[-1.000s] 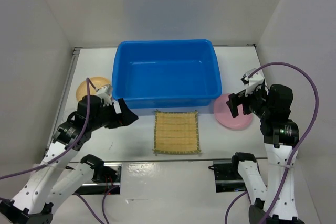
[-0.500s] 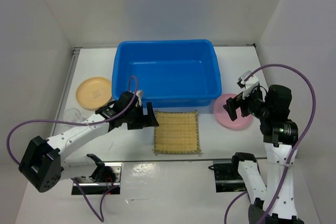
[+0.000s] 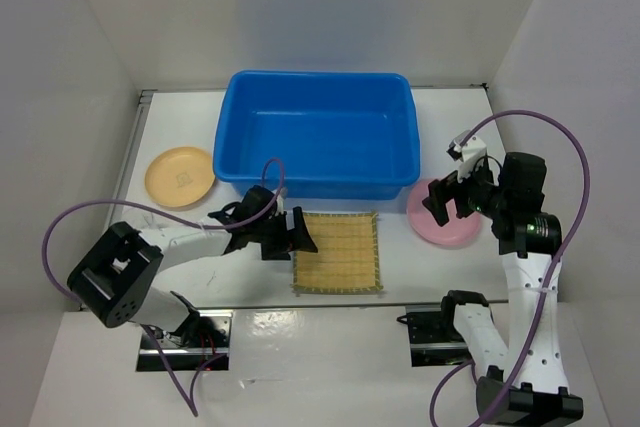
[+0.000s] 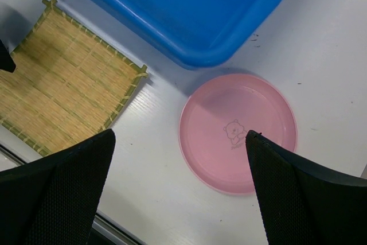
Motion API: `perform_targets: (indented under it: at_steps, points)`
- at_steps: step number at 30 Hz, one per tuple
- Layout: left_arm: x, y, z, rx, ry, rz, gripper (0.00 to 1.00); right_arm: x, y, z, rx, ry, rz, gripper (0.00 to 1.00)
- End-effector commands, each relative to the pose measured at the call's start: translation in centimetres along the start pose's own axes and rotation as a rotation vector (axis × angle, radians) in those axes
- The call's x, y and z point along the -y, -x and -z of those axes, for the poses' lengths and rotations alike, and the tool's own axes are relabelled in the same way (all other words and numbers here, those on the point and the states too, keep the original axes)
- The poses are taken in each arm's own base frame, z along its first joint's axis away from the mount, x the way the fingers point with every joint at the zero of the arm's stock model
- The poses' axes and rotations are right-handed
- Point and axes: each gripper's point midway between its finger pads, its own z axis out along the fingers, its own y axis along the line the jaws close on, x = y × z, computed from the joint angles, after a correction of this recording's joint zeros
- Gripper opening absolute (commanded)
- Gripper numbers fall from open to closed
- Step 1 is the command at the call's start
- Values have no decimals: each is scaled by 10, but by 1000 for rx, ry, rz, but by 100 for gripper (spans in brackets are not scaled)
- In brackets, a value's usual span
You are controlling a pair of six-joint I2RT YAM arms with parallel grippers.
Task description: Place the mixed dishes into the plastic bin
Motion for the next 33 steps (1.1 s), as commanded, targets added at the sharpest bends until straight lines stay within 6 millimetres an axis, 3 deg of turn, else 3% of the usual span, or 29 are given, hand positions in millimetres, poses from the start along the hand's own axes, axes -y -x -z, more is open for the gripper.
perform_targets:
  at_steps: [1, 6, 8, 9, 11, 12, 13, 14, 16, 17, 19, 28, 30, 33]
  points:
    - [-9, -10, -13, -22, -20, 19, 99, 2, 8, 1, 33, -4, 14, 98]
    - [-14, -19, -17, -31, -32, 32, 99, -6, -2, -18, -31, 101, 25, 98]
    - [-14, -25, -19, -45, -38, 35, 99, -18, 2, -21, -59, 179, 114, 98]
    - [-12, -22, -19, -37, -49, 29, 99, -22, -6, -25, -109, 223, 172, 98]
    - [-9, -27, -21, -54, -57, 31, 99, -30, -10, -27, -176, 272, 301, 90]
    - [-12, -28, -22, -60, -50, 34, 99, -34, -25, -31, -251, 312, 338, 86]
    - [-13, -34, -23, -73, -45, 29, 99, -31, -30, -31, -302, 307, 378, 79]
    - [-13, -34, -23, -73, -45, 41, 99, -43, -39, -34, -342, 357, 417, 58]
    - [-8, -34, -21, -63, -53, 38, 99, -46, -65, -43, -440, 390, 444, 32]
    - [-9, -37, -21, -59, -47, 31, 99, -49, -69, -45, -453, 397, 462, 12]
    - [-6, -37, -15, -40, -52, 49, 99, -47, -79, -56, -486, 406, 501, 0]
    - [1, -33, 11, 66, -78, 90, 99, -67, -80, -76, -451, 525, 540, 0]
    - [3, -32, 13, 71, -86, 87, 99, -77, -86, -82, -479, 571, 553, 0]
    - [0, -32, 9, 60, -69, 93, 99, -86, -116, -91, -605, 615, 590, 0]
